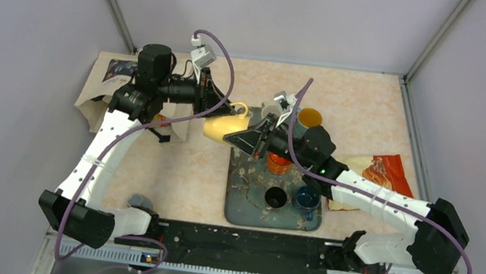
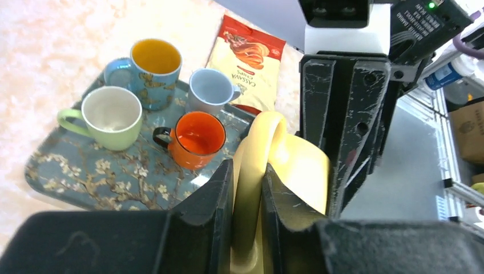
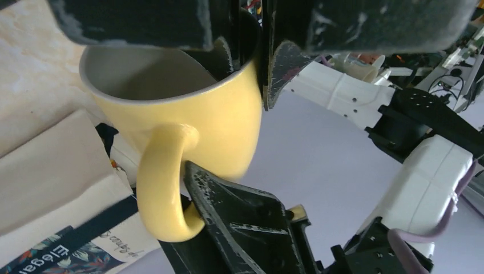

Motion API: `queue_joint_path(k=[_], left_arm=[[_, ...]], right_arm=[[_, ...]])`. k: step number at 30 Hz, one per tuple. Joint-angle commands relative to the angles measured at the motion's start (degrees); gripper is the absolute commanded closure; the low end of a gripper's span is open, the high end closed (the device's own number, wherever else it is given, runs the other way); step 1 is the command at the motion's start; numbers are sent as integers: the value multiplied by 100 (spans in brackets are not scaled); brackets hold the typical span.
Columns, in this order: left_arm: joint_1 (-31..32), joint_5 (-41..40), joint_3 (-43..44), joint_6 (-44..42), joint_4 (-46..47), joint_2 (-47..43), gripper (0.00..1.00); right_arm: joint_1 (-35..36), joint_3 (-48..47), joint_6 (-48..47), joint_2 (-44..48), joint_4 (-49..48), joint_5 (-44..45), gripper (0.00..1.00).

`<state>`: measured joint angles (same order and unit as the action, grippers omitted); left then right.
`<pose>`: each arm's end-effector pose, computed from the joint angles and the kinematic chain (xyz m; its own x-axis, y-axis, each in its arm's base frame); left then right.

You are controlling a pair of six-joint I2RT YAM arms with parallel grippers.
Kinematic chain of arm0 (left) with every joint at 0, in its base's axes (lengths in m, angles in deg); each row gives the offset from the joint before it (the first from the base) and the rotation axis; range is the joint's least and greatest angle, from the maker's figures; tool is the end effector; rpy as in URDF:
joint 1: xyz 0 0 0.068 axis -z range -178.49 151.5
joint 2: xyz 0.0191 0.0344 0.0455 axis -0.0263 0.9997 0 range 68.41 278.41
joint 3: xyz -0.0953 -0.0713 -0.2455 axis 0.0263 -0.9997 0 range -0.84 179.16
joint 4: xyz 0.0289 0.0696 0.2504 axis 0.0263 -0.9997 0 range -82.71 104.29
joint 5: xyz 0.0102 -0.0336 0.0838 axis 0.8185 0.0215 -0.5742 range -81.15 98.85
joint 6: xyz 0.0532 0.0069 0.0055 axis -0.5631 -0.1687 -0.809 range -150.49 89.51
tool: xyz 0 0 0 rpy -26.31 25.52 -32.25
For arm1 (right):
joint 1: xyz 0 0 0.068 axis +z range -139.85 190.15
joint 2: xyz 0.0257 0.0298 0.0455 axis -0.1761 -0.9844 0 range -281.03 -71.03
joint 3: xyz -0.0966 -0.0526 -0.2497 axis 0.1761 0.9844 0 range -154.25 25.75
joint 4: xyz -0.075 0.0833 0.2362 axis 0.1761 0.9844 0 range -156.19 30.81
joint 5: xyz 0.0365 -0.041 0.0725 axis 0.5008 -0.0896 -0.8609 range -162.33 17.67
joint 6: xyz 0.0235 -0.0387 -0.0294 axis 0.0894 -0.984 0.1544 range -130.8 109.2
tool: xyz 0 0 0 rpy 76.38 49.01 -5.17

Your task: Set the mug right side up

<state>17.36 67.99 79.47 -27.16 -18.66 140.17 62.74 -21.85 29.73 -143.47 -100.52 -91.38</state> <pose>0.2367 -0.0989 0.4219 -0.4487 0.0964 -0.8885 0.8675 0.2860 -0.4070 0.1695 0.2407 0.3344 -0.5390 0.3064 -0.7846 -0.7844 0.1570 0.6001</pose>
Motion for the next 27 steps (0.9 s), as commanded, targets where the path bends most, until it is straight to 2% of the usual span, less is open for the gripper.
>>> queue_joint_path(k=[1, 3, 4, 7, 10, 12, 15, 20, 27], left_arm=[[48, -286, 84, -8, -10, -240, 91], [-54, -823, 102, -434, -334, -255, 58], [-120, -1118, 85, -571, -456, -276, 48], [-367, -1882, -22, -892, -651, -390, 27], [-631, -2478, -79, -1192, -865, -512, 14], [-821, -3057, -159, -1446, -1007, -620, 2], [-943, -4034, -318, -2216, -1359, -753, 1], [-1094, -5525, -722, -3282, -2326, -848, 1], [-2109, -5826, -1457, -3876, -2995, -1120, 1]], right_arm=[[29, -374, -844, 43, 60, 373, 100], [24, -494, -1362, 129, 853, 941, 100], [27, -566, -1612, 141, 1262, 1171, 100], [26, -869, -2331, 34, 2326, 1552, 100], [29, -1218, -2721, -216, 3036, 1706, 100], [27, -1436, -2894, -443, 3380, 1832, 100], [25, -1991, -3125, -1033, 4316, 1880, 100], [57, -2938, -3237, -2187, 5713, 2511, 100], [59, -3837, -3243, -3334, 6793, 2639, 100]])
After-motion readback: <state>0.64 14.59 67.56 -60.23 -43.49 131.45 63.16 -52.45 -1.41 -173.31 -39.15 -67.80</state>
